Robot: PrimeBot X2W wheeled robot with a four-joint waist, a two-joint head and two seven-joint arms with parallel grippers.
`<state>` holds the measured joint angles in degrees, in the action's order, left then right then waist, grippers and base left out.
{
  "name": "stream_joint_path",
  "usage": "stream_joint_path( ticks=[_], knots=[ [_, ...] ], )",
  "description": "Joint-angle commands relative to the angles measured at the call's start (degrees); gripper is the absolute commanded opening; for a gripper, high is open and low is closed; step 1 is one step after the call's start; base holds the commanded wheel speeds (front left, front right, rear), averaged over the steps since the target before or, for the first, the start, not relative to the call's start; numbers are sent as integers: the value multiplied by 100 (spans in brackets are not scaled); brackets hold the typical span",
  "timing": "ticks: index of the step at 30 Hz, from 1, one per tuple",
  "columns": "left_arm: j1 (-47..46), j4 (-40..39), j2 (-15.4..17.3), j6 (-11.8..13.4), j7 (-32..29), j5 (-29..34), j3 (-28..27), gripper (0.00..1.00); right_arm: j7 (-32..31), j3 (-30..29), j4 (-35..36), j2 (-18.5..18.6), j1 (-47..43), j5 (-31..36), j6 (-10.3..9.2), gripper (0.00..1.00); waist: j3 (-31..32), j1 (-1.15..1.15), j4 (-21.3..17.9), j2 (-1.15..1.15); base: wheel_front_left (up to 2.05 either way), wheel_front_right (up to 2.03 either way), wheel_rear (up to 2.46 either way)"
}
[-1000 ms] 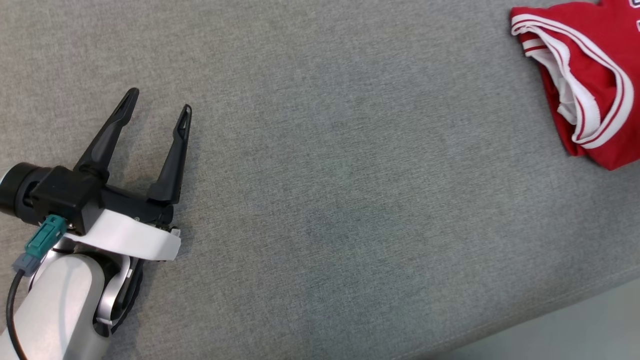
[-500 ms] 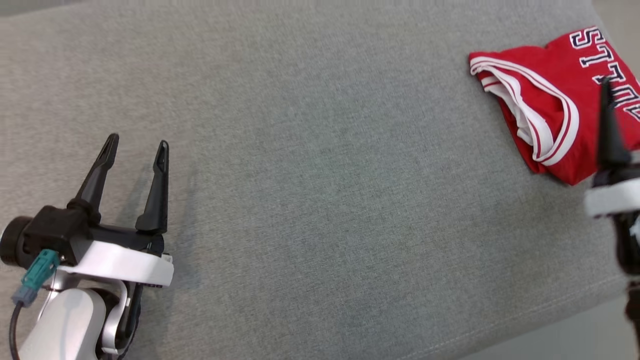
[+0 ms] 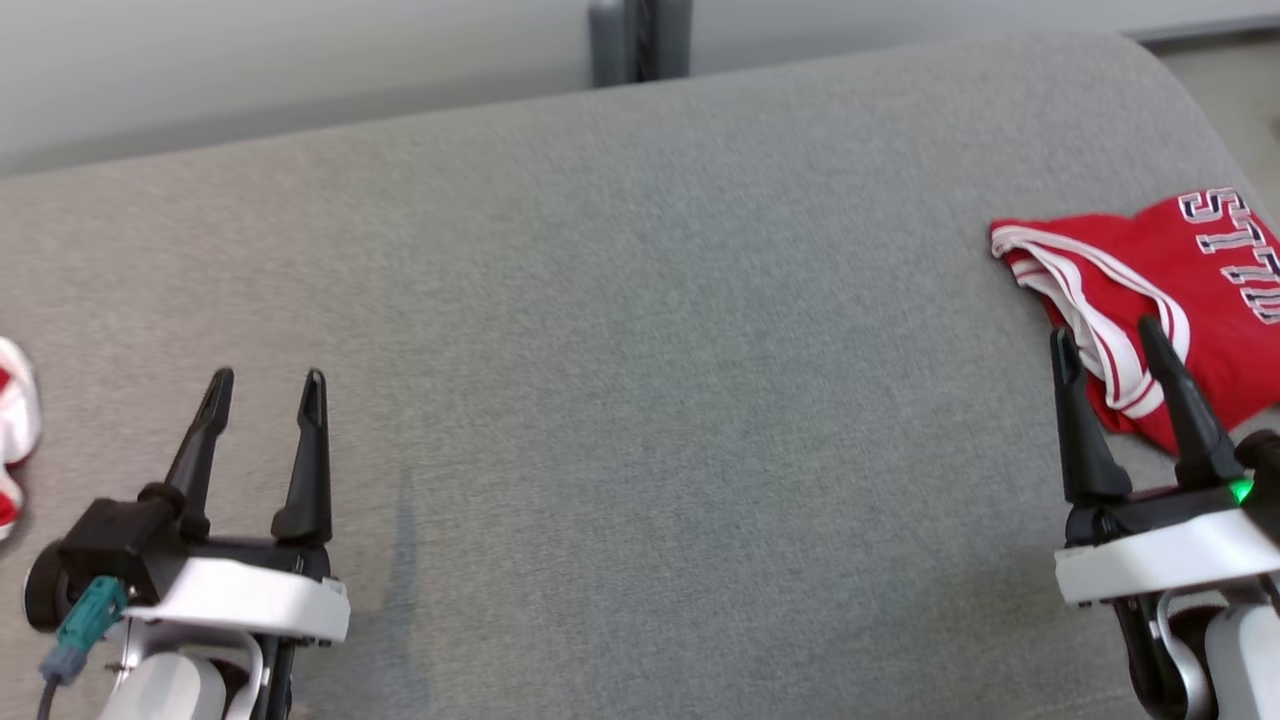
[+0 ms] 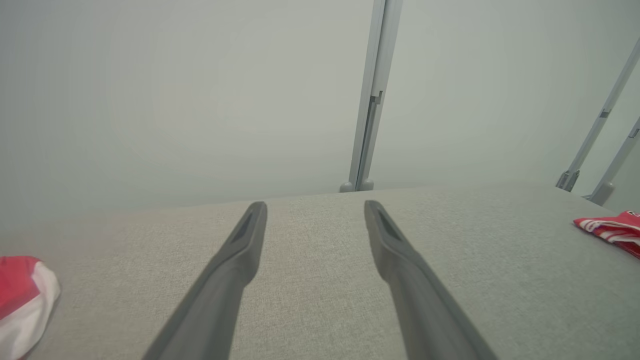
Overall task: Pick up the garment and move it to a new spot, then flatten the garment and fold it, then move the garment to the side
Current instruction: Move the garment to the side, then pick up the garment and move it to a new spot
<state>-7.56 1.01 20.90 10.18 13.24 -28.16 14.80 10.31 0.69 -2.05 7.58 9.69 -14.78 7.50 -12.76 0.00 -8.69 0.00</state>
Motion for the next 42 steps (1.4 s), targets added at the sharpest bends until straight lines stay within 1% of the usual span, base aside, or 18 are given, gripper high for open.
stream_joint_path(
  ticks=[1, 7, 18, 28, 42],
  knots=[
    [101, 26, 0, 42, 40, -17, -31, 100, -66, -32, 64, -9, -136, 13, -2, 100, 314, 0, 250, 0, 0, 0, 0],
    [468, 44, -31, 98, 53, -73, 14, 100, -306, -146, 221, -104, -613, 39, -2, 100, 723, 0, 461, 0, 0, 0, 0],
    [956, 1, -16, 242, -61, -151, 59, 100, -605, -370, 488, -165, -1287, 124, -2, 100, 1217, 0, 637, 0, 0, 0, 0],
    [1084, -107, 74, 319, -161, -172, 53, 100, -780, -495, 803, -289, -1593, 194, -2, 100, 1319, 0, 706, 0, 0, 0, 0],
    [1055, -158, 131, 371, -215, -173, 67, 100, -842, -533, 857, -355, -1646, 219, -2, 100, 1302, 0, 707, 0, 0, 0, 0]
  ],
)
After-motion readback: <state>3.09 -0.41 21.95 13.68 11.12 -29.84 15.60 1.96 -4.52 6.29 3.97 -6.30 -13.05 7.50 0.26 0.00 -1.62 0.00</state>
